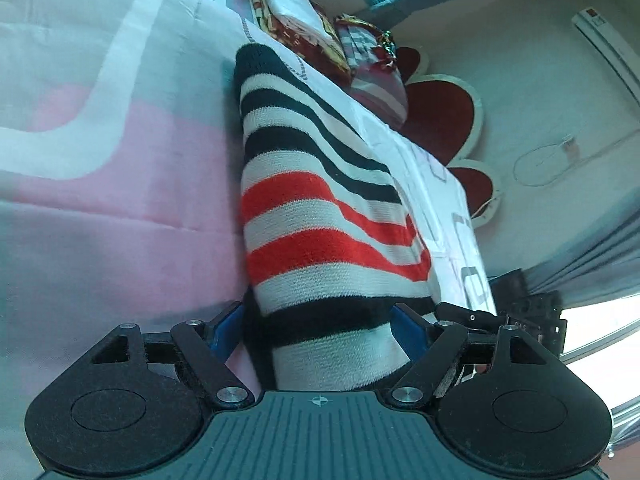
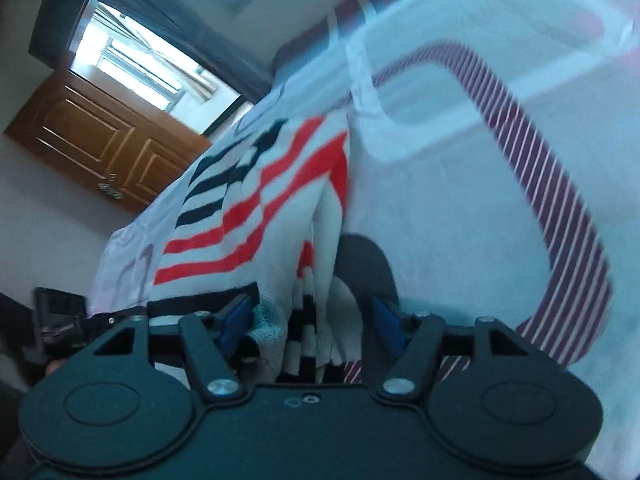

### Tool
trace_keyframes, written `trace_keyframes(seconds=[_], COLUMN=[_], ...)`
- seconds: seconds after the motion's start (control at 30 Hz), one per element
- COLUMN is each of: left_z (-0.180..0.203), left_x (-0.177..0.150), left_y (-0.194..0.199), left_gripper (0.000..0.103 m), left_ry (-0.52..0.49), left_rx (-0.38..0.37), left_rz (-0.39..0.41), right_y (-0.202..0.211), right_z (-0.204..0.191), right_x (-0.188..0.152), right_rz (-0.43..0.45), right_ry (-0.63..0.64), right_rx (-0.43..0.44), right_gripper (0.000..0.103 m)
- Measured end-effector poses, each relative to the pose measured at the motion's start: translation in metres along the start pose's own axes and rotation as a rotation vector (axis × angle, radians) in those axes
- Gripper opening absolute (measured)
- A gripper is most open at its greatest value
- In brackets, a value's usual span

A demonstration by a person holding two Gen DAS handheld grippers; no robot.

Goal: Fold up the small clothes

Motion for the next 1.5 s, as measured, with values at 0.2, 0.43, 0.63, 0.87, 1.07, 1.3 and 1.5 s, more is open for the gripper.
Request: trace_keyframes(seconds=[0.2,0.43,0.63,0.87,1.07,1.3,1.5], left_z=[0.003,-0.006,0.011,0.032,0.048,0.03,-0.028], left_x=[0.008,0.013,0.014,0.014,0.014,0.005,-0.02], left_y=[-0.016,-0.013,-0.027,-0.016,0.026,0.13,0.217], left_gripper=[0.077,0.065,0.065,0.046,0.045,0.045,0.045], left_ry=[-0.025,-0.012,-0.069,-0.142,-0.166,-0.152,-0.075], left_rx=[-0.027,-0.046,0.004,0.032,0.025,0.088,0.184], left_rz=[-0.035,-0.043,0.003,0.037,0.082,0.179,0.24], right_y=[-0.029,-0.042,-0.048,-0.035,-0.017,-0.035,-0.103], right_z=[-0.012,-0.022,-0.017,-0.049,-0.09,-0.159,-0.221], right_x=[0.018,0.025,0.021,0.006,0.002,-0.006,-0.03], right_rz=[-0.094,-0.121,-0.074,0.022,0.042,0.025,-0.034], right_ry=[0.056,0.101,0.06,0.16,0.239,0.334,0.387], right_rx=[0.051,0.071,0.096,0.011,0.009,0.076,0.165], right_gripper=[0.066,0.049,0.051,0.034,0.034,0.034,0.034])
Point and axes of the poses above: each gripper's, at about its wrist camera, not at the fingertips, and y roughly against the way its jaws point, z to its right, x to its top, the point moved 1 cm from there along -y, roughly the way its jaws point, and after that the axes turned 2 degrees about y, right-handed, at the moved point
